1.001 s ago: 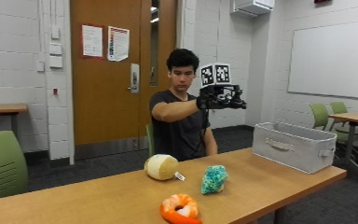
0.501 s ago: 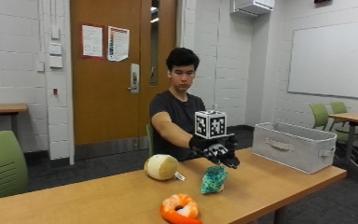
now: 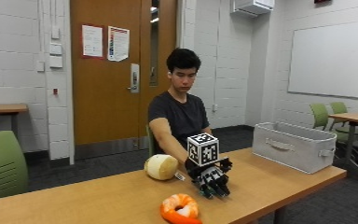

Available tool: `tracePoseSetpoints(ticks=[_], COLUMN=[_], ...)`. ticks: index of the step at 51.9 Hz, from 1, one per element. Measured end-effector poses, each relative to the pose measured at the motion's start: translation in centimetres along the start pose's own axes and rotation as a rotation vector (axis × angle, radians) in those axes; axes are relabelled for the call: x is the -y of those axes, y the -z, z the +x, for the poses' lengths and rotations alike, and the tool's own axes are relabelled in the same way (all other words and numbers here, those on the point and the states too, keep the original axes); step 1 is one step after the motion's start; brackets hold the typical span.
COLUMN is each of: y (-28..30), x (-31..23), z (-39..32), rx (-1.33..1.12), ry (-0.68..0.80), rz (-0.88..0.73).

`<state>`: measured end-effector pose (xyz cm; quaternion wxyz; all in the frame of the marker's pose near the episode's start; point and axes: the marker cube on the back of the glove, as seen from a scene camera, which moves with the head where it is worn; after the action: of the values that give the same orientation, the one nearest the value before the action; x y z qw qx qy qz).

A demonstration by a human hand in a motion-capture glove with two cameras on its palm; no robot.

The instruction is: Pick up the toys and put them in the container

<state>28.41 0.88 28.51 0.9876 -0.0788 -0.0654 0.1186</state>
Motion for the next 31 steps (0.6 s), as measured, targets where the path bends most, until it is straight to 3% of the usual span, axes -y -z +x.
tracePoseSetpoints(ticks=[15, 24, 31], y=[0.9, 1.4, 2.0], x=[-0.5, -1.5, -1.6], z=[-0.7, -0.9, -0.4], rx=[-0.045, -0.106, -0.121], ry=[-0.013, -0.007, -0.023], rz=[0.066, 0.197, 0.148])
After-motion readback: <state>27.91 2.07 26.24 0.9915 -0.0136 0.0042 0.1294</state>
